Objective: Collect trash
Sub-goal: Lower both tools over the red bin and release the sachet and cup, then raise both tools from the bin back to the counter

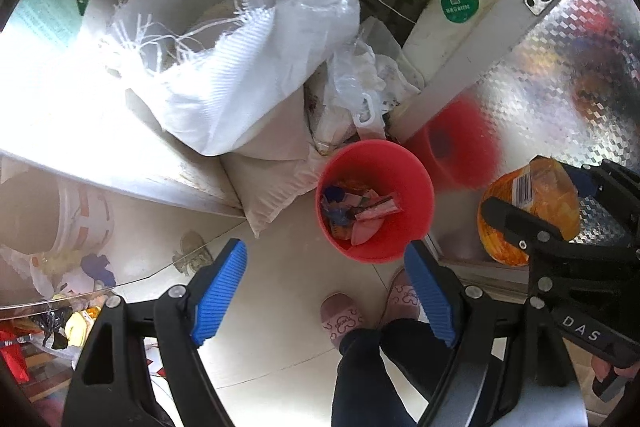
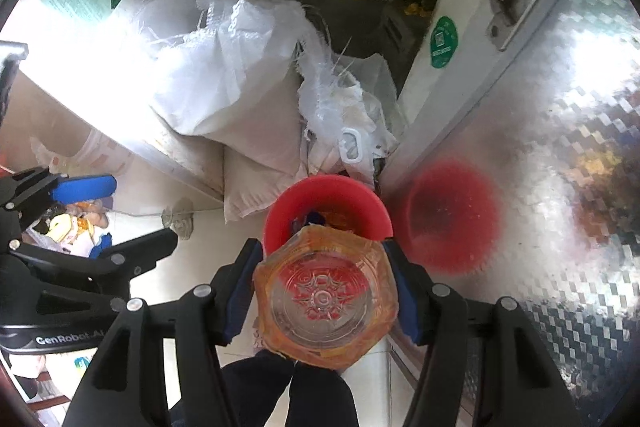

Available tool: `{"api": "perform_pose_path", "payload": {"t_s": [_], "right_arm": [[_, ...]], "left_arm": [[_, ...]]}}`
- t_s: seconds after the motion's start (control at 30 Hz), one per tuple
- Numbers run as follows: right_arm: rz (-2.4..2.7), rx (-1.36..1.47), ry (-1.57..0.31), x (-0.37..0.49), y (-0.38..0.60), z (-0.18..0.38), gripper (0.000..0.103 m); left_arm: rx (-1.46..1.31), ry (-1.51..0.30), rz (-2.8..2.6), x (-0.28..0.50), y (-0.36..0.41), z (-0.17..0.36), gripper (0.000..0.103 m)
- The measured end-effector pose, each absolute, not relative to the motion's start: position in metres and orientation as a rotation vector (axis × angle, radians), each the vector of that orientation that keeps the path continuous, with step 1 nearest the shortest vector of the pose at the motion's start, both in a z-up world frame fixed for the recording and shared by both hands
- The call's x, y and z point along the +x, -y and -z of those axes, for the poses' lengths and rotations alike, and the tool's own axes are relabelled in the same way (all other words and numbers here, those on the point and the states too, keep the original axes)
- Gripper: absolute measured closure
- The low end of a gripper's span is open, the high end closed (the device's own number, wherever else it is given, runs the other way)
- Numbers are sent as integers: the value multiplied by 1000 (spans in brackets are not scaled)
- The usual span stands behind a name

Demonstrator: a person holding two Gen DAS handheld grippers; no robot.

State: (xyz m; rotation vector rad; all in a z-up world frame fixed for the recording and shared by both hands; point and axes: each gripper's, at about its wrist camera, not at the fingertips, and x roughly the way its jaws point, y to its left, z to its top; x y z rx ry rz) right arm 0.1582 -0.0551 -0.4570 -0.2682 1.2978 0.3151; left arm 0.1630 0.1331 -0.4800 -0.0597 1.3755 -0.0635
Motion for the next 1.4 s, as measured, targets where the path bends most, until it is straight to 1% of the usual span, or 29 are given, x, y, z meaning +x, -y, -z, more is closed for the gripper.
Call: {"api": "perform_pose_path", "payload": {"t_s": [0.07,0.2,0.3,0.5,0.93,1.17,1.4], "right_arm": [[-318,-276,-1299,157,53,456,44],[-315,-317,-1278,153,48,449,35],[-321,-323,-1274,149,48,438,31],[-326,-303,-1264,138,48,396,31],[-296,-245,-1209,129,48,274,31],[-256,-226,-1125,131,52,218,31],[-179,-196,-1041,147,76,178,30]], "left_arm": [[-66,-1377,61,160,-136,478,24],[-73,-1382,51,155,-141,470,24],[-70,-1378,39,150,-143,458,24],[-64,-1361,17,139,-145,415,24],[-68,-1297,37,133,-146,281,24],[-28,-1219,79,148,-142,221,24],[20,-1146,147,179,-119,176,24]]}}
